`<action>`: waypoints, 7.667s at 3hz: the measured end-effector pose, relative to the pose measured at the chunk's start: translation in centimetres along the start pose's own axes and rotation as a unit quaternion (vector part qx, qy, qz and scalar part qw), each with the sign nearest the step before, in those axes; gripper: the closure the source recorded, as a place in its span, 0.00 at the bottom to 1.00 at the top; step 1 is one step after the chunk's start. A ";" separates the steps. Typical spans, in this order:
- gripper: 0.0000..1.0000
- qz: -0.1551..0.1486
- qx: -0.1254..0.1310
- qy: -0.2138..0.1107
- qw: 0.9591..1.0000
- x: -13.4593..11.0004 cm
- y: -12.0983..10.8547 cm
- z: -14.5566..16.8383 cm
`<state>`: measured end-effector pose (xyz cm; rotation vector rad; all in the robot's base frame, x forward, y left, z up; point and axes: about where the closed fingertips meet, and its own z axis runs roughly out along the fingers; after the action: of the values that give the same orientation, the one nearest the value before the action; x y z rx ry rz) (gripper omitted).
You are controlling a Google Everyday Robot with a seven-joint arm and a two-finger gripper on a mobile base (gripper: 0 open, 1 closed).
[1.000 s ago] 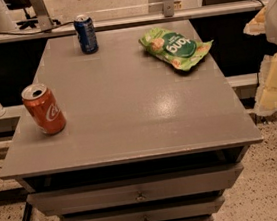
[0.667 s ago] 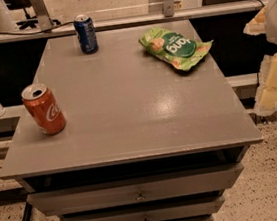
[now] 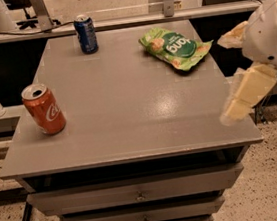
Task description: Move coke can near green rice chip bag
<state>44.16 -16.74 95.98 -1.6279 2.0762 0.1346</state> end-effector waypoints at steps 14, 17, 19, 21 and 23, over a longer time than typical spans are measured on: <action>0.40 0.111 -0.057 -0.493 0.861 -34.2 3.3 23.0; 1.00 0.143 -0.046 -0.464 0.873 -30.3 3.3 20.7; 1.00 0.135 0.012 -0.422 0.896 -23.5 -0.3 15.8; 1.00 0.132 0.113 -0.387 0.906 -18.5 -4.8 9.9; 1.00 0.157 0.212 -0.378 0.887 -9.4 -11.0 4.2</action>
Offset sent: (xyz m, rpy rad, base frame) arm 0.0218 0.1574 -0.0374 0.5122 -0.0765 0.0796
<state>57.31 -9.95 98.85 -0.7765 1.5740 0.3367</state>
